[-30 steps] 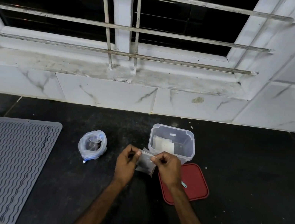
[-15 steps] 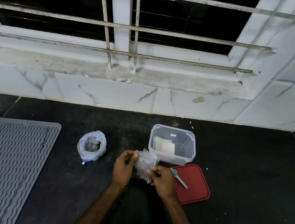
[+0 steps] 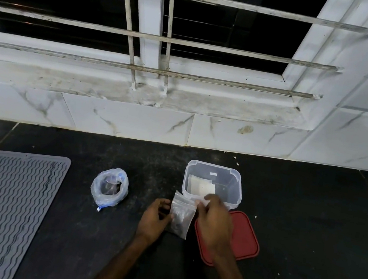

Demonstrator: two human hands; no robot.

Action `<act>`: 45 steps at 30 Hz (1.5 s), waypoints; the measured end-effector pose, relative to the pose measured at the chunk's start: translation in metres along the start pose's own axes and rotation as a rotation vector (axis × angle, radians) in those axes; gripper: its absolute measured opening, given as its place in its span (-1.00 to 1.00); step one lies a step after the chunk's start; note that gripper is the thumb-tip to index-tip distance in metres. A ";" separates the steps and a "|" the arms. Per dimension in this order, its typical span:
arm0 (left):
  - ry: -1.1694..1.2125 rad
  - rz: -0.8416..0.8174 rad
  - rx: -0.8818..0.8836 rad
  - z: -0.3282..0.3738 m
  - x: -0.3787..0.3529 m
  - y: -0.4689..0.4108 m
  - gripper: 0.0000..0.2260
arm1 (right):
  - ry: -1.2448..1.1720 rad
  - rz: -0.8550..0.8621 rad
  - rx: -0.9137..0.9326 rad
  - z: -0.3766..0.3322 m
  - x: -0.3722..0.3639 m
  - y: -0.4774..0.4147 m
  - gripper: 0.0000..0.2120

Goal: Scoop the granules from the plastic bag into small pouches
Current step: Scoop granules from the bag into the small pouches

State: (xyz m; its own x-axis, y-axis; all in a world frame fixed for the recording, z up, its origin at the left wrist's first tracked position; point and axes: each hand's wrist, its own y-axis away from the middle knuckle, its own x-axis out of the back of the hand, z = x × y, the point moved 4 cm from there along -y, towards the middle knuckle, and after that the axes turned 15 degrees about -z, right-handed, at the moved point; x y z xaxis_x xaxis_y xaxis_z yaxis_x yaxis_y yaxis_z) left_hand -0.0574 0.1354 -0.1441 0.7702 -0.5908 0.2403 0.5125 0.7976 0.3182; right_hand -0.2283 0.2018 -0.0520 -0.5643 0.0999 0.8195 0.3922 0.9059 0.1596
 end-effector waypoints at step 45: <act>0.324 0.194 0.006 0.045 0.034 0.032 -0.94 | -0.085 -0.451 0.182 -0.082 -0.031 -0.001 -0.89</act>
State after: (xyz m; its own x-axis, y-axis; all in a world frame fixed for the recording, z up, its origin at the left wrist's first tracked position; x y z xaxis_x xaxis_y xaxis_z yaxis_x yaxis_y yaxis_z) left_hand -0.0319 0.1358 -0.0849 0.9334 -0.3588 -0.0053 0.3437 0.8895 0.3011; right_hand -0.1518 0.1644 -0.0326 -0.7089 -0.2927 0.6417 -0.0339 0.9229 0.3835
